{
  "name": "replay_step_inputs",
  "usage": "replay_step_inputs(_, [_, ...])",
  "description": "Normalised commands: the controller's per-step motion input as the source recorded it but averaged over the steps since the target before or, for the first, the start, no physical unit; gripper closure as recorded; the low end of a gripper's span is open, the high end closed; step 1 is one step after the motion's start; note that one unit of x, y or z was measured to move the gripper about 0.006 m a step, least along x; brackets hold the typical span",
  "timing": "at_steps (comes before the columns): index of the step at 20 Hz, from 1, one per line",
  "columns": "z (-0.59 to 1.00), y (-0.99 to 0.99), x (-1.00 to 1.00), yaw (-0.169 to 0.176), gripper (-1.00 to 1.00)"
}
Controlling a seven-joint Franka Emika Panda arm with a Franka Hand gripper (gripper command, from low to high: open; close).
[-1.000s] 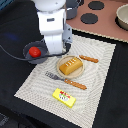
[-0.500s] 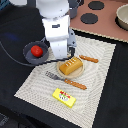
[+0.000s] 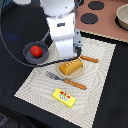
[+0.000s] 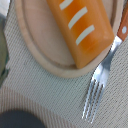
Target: Interact with the objects in diverse but meaningful ways.
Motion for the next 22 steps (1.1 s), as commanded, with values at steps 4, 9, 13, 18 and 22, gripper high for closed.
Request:
replay_step_inputs(4, [-0.03,-0.12,0.54,0.065,-1.00])
replay_step_inputs(9, [-0.02,-0.07,0.38,0.057,-1.00])
replay_step_inputs(13, [-0.01,-0.02,0.22,0.093,-1.00])
replay_step_inputs(18, [-0.02,-0.07,0.21,0.087,-1.00])
replay_step_inputs(22, [-0.01,-0.10,0.27,0.070,-1.00])
